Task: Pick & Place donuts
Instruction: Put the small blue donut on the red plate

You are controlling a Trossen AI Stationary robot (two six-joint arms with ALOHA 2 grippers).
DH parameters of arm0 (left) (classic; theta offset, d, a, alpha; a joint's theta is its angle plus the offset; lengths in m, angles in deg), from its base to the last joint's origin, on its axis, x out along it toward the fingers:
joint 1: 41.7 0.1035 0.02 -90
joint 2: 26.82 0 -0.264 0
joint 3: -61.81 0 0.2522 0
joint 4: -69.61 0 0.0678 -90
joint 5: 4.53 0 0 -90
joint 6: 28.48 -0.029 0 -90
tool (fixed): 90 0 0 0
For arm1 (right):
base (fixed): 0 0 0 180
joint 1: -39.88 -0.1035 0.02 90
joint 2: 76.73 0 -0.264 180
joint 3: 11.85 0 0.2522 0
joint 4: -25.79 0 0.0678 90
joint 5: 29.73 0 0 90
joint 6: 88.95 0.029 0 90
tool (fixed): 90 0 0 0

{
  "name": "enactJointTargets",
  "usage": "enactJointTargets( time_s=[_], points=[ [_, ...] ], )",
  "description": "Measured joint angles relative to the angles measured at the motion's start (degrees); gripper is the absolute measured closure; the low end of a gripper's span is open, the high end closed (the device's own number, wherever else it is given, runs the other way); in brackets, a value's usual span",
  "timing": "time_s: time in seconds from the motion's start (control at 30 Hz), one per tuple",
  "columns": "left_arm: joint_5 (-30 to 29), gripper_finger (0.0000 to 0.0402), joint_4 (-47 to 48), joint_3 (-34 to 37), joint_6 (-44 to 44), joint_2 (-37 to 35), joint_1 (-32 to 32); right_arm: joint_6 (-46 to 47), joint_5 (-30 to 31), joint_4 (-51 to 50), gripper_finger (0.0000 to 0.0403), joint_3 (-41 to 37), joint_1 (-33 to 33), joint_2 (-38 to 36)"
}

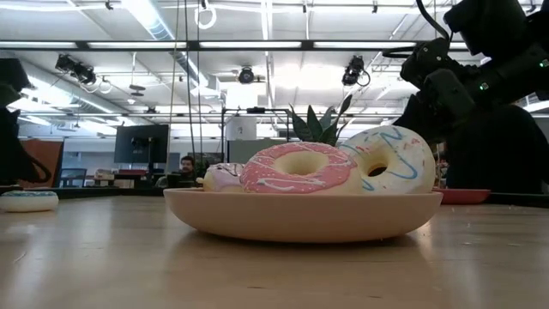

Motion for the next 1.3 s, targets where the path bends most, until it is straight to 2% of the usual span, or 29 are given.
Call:
enactJointTargets(
  time_s=[0.17, 0.33, 0.5, 0.77, 0.87, 1.07, 1.17, 1.3],
  points=[
    [-5.1, 0.0131, -1.9, 1.5, 0.0, 0.0, 1.0, 0.0, 0.0, 0.0, 0.0316, 0.0, 0.0, 0.0],
    [-6.9, 0.0143, -7.2, 2.9, -3.2, 0.0, 3.6, 0.0, 0.0, 0.0, 0.0316, 0.0, 0.0, 0.0],
    [-1.3, 0.0147, -12.7, 1.8, -16.1, 0.0, 5.1, 0.0, 0.0, 0.0, 0.0316, 0.0, 0.0, 0.0],
    [2.4, 0.0157, -13.3, 1.9, -18.4, 0.0, 5.1, 0.0, 0.1, 0.0, 0.0316, 0.0, 0.0, 0.0],
    [2.5, 0.0186, -13.5, 2.0, -18.8, 0.0, 5.1, 0.0, 0.1, 0.0, 0.0316, 0.0, 0.0, 0.0],
    [0.0, 0.0275, -14.5, 2.0, -22.6, 0.0, 5.1, 0.0, 0.2, 0.0, 0.0316, 0.0, 0.0, 0.0],
    [-3.6, 0.0309, -16.0, 2.0, -24.2, 0.0, 5.2, -0.2, 0.2, 0.2, 0.0316, 0.0, 0.0, 0.0],
    [-11.3, 0.0335, -22.7, 2.0, -32.7, 0.0, 7.3, -1.6, -0.4, 1.8, 0.0316, 0.0, 0.0, 0.0]
  ],
)
